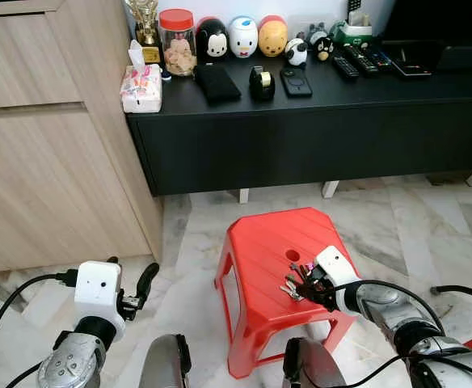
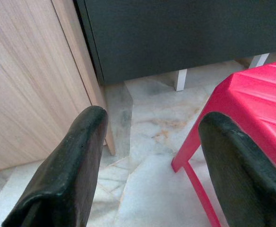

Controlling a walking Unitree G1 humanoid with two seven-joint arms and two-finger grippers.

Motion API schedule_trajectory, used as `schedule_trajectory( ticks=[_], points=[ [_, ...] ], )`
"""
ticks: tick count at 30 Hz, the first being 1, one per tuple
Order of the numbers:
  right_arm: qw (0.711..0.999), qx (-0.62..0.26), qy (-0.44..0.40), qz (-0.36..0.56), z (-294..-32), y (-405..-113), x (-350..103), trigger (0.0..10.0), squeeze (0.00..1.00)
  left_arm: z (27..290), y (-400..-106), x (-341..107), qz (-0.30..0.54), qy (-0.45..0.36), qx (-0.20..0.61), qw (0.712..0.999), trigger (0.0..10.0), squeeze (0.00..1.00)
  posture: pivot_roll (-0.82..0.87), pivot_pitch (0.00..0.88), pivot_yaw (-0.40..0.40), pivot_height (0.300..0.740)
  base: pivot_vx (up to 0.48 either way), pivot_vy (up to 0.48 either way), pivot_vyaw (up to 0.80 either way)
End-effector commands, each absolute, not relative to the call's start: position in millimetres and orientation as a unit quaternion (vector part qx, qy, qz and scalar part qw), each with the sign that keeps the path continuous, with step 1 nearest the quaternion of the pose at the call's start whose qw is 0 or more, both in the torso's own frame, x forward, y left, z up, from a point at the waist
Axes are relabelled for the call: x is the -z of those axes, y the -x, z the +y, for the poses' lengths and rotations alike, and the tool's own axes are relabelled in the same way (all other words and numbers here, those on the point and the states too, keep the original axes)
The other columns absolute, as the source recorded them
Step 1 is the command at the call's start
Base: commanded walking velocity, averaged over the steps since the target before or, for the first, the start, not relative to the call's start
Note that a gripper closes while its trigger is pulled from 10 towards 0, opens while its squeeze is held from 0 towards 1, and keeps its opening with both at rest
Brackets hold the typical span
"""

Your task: Hang keys on a hook

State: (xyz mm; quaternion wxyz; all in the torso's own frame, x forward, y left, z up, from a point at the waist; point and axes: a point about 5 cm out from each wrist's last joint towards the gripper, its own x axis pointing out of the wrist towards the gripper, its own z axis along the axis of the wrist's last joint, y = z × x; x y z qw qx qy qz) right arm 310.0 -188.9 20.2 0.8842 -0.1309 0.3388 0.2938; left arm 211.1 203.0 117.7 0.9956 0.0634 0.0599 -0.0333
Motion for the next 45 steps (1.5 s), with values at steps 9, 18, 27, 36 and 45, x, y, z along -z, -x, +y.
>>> schedule_trajectory(
  ticks=[9,18,27,36,45],
  points=[
    [0.904,-0.24,0.142,0.324,-197,-310,-19,10.0,0.0,196,-211,-116,0.059,-0.062,0.041,0.995,10.0,0.0,0.13,0.124,-0.063,0.602,0.0,0.0,0.0],
    [0.904,-0.239,0.139,0.327,-191,-307,-14,0.0,0.0,196,-210,-116,0.06,-0.062,0.039,0.995,10.0,0.0,0.13,0.126,-0.065,0.602,0.0,0.0,0.0],
    [0.895,-0.253,0.141,0.34,-186,-302,-7,10.0,0.0,195,-210,-115,0.06,-0.061,0.04,0.995,10.0,0.0,0.13,0.125,-0.066,0.602,0.0,0.0,0.0],
    [0.896,-0.25,0.136,0.341,-186,-301,-6,7.1,0.0,194,-210,-115,0.061,-0.06,0.041,0.995,10.0,0.0,0.12,0.127,-0.066,0.602,0.0,0.0,0.0],
    [0.909,-0.238,0.116,0.323,-186,-306,-12,0.0,0.0,193,-213,-114,0.061,-0.059,0.041,0.996,10.0,0.0,0.12,0.122,-0.067,0.602,0.0,0.0,0.0]
  ],
)
